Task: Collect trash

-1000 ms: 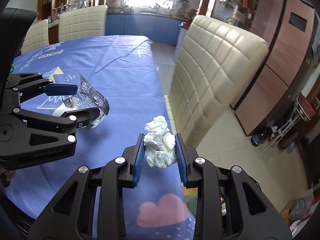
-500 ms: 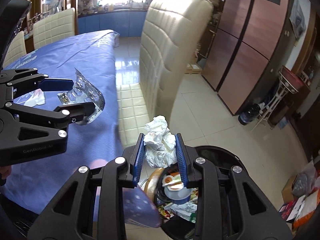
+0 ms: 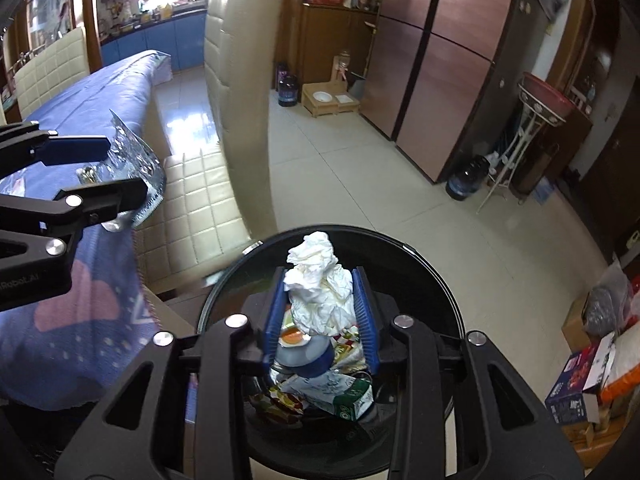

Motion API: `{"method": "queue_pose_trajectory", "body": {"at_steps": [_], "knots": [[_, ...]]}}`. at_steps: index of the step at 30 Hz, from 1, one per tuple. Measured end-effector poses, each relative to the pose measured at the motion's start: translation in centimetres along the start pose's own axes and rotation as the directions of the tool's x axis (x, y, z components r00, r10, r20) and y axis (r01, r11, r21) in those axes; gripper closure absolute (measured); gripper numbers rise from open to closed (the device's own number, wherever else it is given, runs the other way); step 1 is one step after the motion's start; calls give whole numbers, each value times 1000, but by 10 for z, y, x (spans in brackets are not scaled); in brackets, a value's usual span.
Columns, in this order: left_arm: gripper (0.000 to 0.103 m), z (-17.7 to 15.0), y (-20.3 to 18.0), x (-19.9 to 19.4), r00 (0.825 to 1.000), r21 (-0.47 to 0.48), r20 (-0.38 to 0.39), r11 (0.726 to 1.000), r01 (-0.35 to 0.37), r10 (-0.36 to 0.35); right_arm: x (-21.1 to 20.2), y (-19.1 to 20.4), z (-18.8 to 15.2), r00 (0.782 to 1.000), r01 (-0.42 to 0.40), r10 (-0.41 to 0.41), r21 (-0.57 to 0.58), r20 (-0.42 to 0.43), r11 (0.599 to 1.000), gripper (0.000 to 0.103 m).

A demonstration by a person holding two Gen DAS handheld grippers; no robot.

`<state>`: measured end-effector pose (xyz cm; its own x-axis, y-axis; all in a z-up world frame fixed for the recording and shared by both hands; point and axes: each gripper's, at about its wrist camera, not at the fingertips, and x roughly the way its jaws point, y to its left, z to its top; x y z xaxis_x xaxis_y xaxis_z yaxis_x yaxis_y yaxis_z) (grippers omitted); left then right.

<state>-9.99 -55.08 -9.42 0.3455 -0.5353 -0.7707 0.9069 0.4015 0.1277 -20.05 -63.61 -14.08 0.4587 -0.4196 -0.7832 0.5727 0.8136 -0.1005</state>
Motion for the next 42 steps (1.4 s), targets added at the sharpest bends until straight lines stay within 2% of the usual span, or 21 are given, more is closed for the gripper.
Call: {"method": "queue_pose_trajectory", "body": {"at_steps": [1,2,4,9,15,19,25,28,34,39,42], "knots": [[46,2,-2,2,1000,3,-1,1000,3,-3,0,-3,-1,1000,20,-20,5,11,1000,26],[46,4,-6,4,1000,6,-1,1000,7,-7,-1,-5,-2,999,41,-42,8,33,999,15],[46,9,-13,7,1000,16,-1,1000,16,-16,-2,-10,-4,997,50,-50,11,50,999,14],[46,17,-32,16,1000,41,-6,999,28,-27,8,-28,-10,991,133,-134,27,29,991,14],[45,27,-54,24,997,52,-3,996,73,-73,14,-45,-17,991,135,-136,52,13,989,14],[45,32,-66,26,998,82,7,994,69,-69,17,-56,-23,988,154,-154,58,7,986,14],[45,37,-72,29,997,77,14,994,78,-79,19,-66,-29,989,150,-150,78,-5,986,14],[29,36,-71,30,997,72,14,995,69,-70,22,-66,-29,989,146,-146,81,-8,986,14],[21,30,-62,34,999,50,0,998,40,-40,22,-61,-30,991,135,-135,79,-5,988,14],[20,26,-54,35,998,26,-8,998,54,-54,21,-56,-31,992,125,-126,77,-4,989,14],[20,25,-52,35,999,16,-15,998,53,-52,19,-55,-30,994,110,-111,85,1,990,8]]}}
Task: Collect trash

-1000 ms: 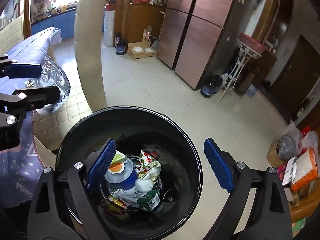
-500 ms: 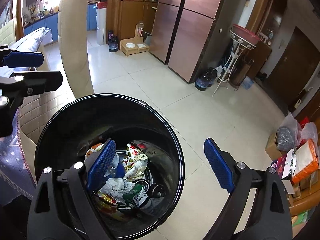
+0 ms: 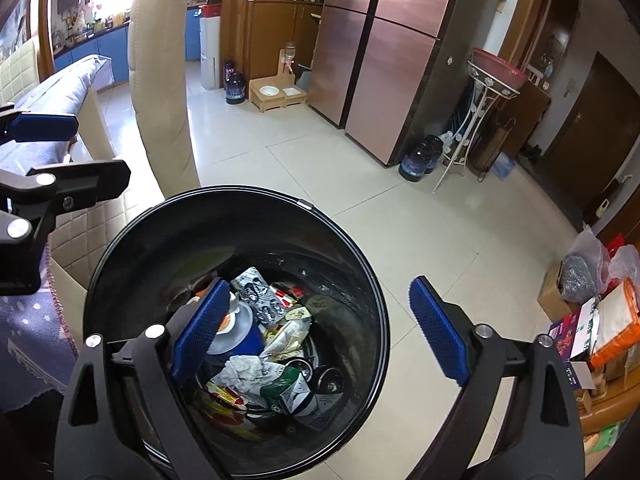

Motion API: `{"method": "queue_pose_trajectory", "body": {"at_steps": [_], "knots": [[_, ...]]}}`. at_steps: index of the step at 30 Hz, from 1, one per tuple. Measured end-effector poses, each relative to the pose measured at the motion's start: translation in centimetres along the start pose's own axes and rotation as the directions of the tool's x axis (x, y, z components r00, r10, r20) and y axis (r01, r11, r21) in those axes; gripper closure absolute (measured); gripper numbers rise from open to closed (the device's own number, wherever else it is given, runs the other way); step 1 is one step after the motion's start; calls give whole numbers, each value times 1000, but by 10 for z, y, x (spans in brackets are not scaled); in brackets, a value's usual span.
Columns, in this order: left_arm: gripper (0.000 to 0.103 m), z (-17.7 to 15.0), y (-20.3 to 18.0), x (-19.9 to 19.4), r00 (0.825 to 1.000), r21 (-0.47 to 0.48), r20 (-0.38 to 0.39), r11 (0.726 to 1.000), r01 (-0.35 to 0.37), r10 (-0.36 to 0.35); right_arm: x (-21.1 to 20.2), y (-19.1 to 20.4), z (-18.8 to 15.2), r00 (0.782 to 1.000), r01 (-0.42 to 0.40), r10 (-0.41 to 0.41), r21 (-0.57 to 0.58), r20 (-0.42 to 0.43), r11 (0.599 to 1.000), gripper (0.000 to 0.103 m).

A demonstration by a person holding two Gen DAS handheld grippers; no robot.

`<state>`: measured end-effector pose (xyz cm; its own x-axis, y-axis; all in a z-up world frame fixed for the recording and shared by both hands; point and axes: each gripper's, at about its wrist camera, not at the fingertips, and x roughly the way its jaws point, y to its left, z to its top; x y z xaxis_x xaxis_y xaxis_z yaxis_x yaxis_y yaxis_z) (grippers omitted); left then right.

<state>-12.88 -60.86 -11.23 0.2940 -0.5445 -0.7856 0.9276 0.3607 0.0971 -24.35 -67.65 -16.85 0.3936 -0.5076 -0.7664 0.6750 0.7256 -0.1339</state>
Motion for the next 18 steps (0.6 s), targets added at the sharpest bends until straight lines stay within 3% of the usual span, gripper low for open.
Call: {"method": "queue_pose_trajectory", "body": {"at_steps": [2,13,18], "knots": [[20,-1,2,0,1000,-13,-2,1000,19,-19,-2,1,0,1000,-11,11,3,5,1000,3],[19,-3,5,-4,999,-31,-4,999,40,-40,1,-6,0,999,-52,53,38,-13,998,3],[19,-4,0,-6,1000,-19,-7,1000,1,-1,1,-6,-2,999,-53,53,36,-10,998,3]]}}
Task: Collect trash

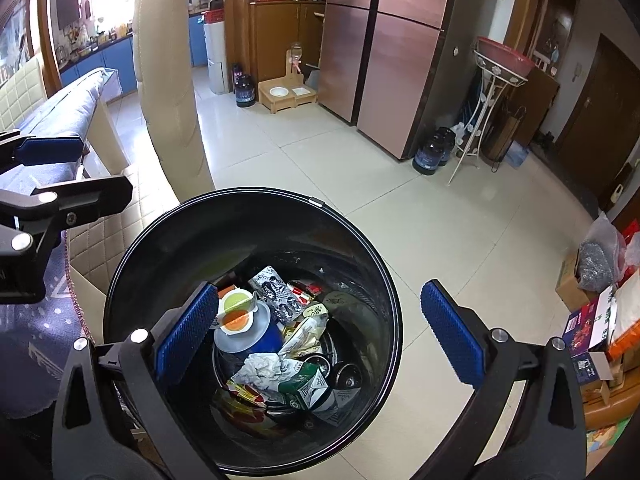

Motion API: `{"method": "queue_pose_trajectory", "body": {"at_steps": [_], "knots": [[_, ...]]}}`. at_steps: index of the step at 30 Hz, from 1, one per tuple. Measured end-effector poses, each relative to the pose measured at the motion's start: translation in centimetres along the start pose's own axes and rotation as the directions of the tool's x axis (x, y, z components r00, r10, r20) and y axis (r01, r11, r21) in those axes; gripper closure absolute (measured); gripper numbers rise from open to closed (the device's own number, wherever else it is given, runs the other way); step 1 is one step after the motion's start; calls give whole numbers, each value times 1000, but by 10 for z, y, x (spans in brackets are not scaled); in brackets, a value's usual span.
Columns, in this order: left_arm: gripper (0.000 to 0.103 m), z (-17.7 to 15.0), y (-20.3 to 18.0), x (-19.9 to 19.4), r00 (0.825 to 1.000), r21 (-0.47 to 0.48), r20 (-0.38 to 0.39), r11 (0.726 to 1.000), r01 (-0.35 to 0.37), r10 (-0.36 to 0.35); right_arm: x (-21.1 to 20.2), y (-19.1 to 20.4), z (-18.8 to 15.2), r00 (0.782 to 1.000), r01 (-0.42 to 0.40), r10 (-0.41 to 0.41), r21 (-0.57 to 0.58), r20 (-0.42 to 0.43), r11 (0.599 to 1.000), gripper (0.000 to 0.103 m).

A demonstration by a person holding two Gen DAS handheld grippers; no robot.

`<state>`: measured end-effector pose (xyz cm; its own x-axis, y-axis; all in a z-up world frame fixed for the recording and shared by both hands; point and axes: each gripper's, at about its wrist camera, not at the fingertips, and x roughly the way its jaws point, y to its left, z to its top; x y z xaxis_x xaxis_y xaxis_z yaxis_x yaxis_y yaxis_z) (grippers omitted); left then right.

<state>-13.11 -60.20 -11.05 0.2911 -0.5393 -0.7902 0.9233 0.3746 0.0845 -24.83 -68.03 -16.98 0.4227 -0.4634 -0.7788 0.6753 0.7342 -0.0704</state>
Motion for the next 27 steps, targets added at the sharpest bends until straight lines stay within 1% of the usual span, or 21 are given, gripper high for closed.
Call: {"method": "queue_pose_trajectory", "body": {"at_steps": [2,12,19,27], "knots": [[19,0,-1,0,1000,4,0,1000,-1,1,0,0,0,1000,2,-2,0,2,1000,3],[19,0,1,-6,998,-10,13,998,63,-63,-1,-1,0,1000,3,-3,1,6,1000,3],[19,0,4,-9,998,-23,19,998,63,-62,-1,-1,0,1000,1,-1,-6,6,1000,3],[19,-2,0,-12,998,-13,26,998,63,-63,0,1,1,1000,1,-1,-7,7,1000,3]]}}
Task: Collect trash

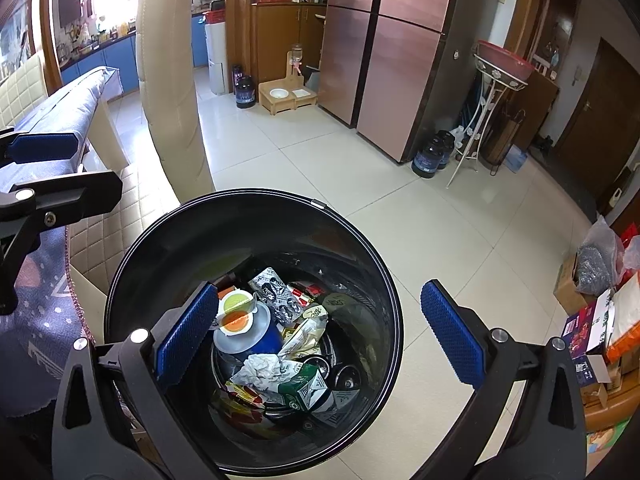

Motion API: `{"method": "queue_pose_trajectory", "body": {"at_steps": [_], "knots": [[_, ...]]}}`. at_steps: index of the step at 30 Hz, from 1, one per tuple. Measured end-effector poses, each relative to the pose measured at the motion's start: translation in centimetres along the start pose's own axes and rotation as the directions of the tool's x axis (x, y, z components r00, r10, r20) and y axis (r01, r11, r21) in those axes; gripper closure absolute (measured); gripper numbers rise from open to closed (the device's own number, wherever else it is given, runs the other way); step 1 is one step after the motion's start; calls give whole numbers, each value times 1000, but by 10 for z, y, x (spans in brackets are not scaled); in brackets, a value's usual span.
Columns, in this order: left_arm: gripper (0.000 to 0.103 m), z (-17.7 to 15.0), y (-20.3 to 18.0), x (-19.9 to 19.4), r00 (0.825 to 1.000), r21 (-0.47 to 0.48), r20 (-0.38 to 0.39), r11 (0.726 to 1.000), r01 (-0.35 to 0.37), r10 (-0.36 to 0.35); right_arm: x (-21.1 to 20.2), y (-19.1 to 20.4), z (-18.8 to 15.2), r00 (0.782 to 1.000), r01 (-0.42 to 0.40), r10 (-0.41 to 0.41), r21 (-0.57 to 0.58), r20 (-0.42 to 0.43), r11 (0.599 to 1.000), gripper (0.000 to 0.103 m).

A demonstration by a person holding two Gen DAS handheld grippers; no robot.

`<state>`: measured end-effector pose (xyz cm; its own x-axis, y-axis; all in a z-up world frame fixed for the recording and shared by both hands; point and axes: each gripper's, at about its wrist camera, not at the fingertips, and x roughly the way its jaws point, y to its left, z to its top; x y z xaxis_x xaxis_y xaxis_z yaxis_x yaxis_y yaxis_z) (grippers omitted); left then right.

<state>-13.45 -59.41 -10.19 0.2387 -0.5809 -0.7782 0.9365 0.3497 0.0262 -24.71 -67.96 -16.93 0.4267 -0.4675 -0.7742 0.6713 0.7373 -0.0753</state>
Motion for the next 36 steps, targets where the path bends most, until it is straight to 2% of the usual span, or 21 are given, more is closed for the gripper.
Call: {"method": "queue_pose_trajectory", "body": {"at_steps": [36], "knots": [[19,1,-2,0,1000,11,-1,1000,-2,2,-3,2,3,1000,0,0,-9,8,1000,3]]}}
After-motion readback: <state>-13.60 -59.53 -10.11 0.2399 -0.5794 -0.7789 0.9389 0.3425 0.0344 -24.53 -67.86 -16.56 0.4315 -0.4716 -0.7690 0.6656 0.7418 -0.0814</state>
